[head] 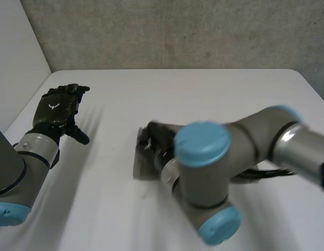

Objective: Fold the towel.

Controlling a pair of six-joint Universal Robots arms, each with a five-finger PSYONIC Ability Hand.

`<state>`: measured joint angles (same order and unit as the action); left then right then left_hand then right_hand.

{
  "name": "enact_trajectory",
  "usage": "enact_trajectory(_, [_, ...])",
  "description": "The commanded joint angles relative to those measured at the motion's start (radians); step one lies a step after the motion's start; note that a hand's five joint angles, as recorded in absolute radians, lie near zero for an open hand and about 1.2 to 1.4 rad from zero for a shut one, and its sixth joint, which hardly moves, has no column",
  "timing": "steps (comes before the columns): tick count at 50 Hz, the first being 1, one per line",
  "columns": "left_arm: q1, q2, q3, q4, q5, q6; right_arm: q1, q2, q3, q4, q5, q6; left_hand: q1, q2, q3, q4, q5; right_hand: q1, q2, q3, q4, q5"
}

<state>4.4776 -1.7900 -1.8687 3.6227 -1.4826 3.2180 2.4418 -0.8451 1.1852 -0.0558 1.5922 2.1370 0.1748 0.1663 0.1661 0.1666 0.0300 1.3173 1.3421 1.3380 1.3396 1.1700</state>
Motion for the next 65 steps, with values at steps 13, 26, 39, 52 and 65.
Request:
enact_trajectory(13, [-0.001,-0.002,-0.007,0.004,0.002,0.002,-0.278,-0.301,0.368,-0.053,-0.090,0.569,0.001,0.009,0.009,0.009,-0.029,-1.143,-1.168,-1.164,-1.165,-1.170])
enact_trajectory(26, [-0.017,-0.009,-0.010,0.004,0.001,0.003,-0.552,-0.307,0.606,-0.068,-0.144,0.489,0.001,0.009,0.009,0.009,-0.029,-1.143,-1.168,-1.164,-1.165,-1.170])
enact_trajectory(39, [-0.017,-0.003,-0.010,0.004,0.001,0.003,-0.600,-0.315,0.570,-0.114,-0.115,0.310,0.001,0.009,0.009,0.009,-0.029,0.079,0.054,0.058,0.057,0.052])
enact_trajectory(52, [-0.044,0.008,-0.007,0.004,0.002,0.006,-0.141,-0.189,0.235,-0.102,-0.026,-0.039,0.001,0.009,0.009,0.009,-0.029,0.079,0.054,0.058,0.057,0.052])
enact_trajectory(65, [-0.063,0.021,0.006,0.002,0.002,0.008,-0.001,0.020,0.090,0.004,-0.123,-0.267,0.001,0.009,0.009,0.009,-0.029,-0.478,-0.503,-0.499,-0.500,-0.505])
